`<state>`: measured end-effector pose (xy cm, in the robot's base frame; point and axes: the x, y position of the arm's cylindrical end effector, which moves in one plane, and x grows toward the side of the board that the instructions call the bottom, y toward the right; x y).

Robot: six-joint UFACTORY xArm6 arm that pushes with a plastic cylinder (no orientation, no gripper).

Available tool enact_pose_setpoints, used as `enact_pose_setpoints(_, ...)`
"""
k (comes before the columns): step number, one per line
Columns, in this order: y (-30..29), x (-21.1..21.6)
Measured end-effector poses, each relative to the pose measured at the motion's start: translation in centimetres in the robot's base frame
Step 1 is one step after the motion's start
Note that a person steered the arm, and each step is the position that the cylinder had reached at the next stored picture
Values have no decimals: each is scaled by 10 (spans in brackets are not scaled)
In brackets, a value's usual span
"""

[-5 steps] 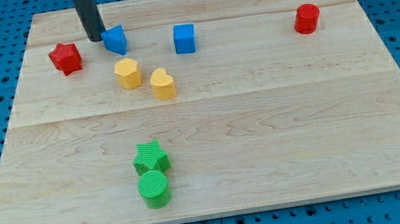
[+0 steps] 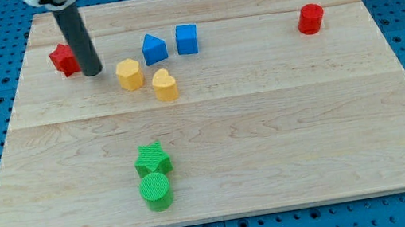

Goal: Move the red star slightly up

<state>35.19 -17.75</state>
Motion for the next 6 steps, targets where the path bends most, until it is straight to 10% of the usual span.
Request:
enact_pose_setpoints(2,-68,0)
enact_pose_setpoints(6,-22,-11)
